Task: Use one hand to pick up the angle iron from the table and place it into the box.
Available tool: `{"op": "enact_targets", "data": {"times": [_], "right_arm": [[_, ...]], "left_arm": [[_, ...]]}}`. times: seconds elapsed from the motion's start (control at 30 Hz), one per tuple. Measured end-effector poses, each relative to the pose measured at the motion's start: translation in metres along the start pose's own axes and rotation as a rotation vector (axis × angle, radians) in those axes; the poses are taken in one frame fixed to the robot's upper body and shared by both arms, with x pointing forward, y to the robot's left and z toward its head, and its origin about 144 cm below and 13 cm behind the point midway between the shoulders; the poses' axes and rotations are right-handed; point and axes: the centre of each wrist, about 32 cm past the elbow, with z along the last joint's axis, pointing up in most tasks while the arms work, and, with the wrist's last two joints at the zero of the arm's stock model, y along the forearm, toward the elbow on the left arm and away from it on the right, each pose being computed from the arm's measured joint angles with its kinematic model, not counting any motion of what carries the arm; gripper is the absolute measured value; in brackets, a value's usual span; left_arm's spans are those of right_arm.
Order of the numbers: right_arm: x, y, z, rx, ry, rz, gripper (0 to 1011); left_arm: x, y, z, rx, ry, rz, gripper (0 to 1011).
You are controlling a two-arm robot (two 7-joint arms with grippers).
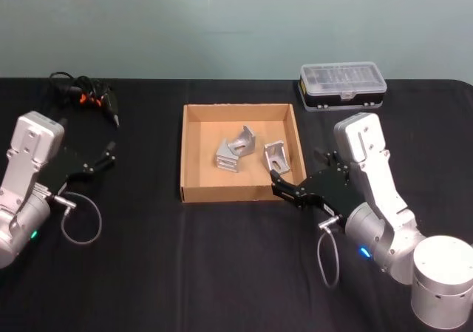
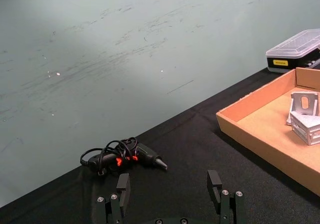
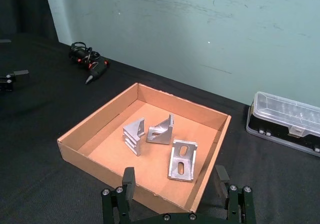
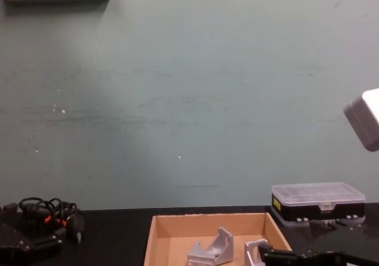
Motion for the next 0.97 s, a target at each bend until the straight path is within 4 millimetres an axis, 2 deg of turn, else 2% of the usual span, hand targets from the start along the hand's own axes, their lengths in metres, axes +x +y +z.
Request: {"op": "enact_targets", "data": {"times": [0.97], "right_arm": [[-0.0001,-0.0008,0.0015,0.0,0.001,0.002,1003]], "left_arm": [[0.0,0.0,0.0,0.0,0.0,0.0,1011]]}}
